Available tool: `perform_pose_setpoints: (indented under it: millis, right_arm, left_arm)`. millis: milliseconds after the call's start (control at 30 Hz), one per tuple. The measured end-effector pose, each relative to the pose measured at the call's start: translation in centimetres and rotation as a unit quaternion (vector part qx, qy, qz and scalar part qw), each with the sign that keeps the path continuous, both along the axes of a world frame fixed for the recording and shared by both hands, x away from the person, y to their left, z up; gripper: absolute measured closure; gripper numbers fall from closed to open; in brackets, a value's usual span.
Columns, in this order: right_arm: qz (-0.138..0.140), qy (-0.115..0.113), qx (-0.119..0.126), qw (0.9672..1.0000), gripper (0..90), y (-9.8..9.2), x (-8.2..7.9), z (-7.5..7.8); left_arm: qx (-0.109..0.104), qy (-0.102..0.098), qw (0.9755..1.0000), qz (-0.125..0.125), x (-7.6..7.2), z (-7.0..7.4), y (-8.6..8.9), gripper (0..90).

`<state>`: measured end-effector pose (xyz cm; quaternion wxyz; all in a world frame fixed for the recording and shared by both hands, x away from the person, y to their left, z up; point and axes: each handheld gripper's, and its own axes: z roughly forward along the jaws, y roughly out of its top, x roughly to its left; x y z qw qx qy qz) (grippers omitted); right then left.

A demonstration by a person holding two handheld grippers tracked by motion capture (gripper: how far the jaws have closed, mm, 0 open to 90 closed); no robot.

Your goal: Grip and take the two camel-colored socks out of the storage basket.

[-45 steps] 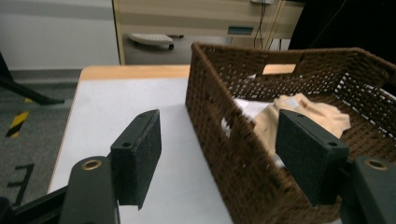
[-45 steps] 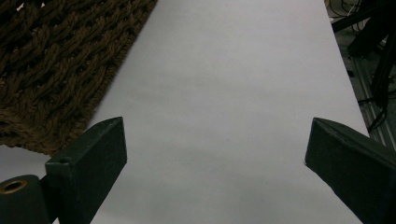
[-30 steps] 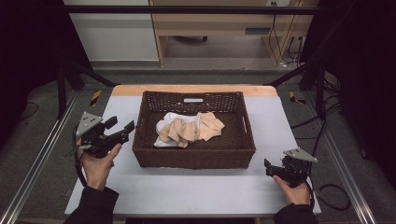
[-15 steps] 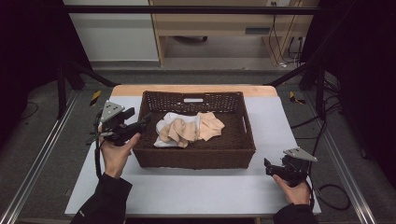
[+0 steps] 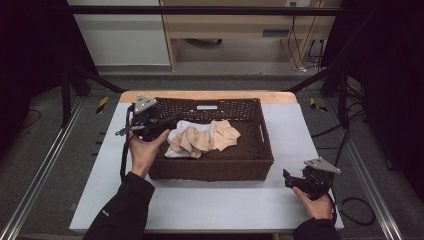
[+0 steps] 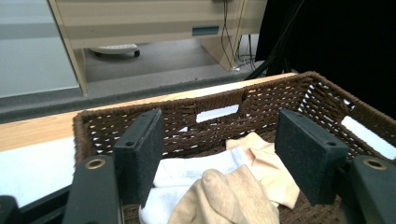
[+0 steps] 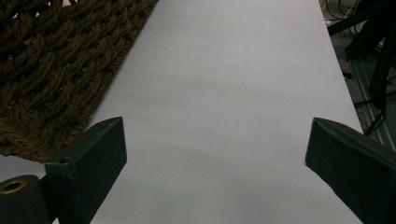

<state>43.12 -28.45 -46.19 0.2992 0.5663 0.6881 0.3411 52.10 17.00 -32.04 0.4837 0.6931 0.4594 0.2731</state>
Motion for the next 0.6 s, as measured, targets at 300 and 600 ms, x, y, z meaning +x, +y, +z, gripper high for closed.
perform_pose_setpoints:
  millis: [300, 600]
  right_arm:
    - [0.002, 0.0, 0.0, 1.0, 5.7, 0.0, 0.1, -0.1]
    - [0.003, 0.0, 0.001, 1.0, 5.8, 0.1, 0.2, -0.1]
  left_arm:
    - [0.016, 0.01, 0.9998, 0.005, 2.9, -1.3, -1.8, 32.4]
    - [0.034, 0.038, 0.9987, 0.005, 5.0, -3.9, -2.9, 35.5]
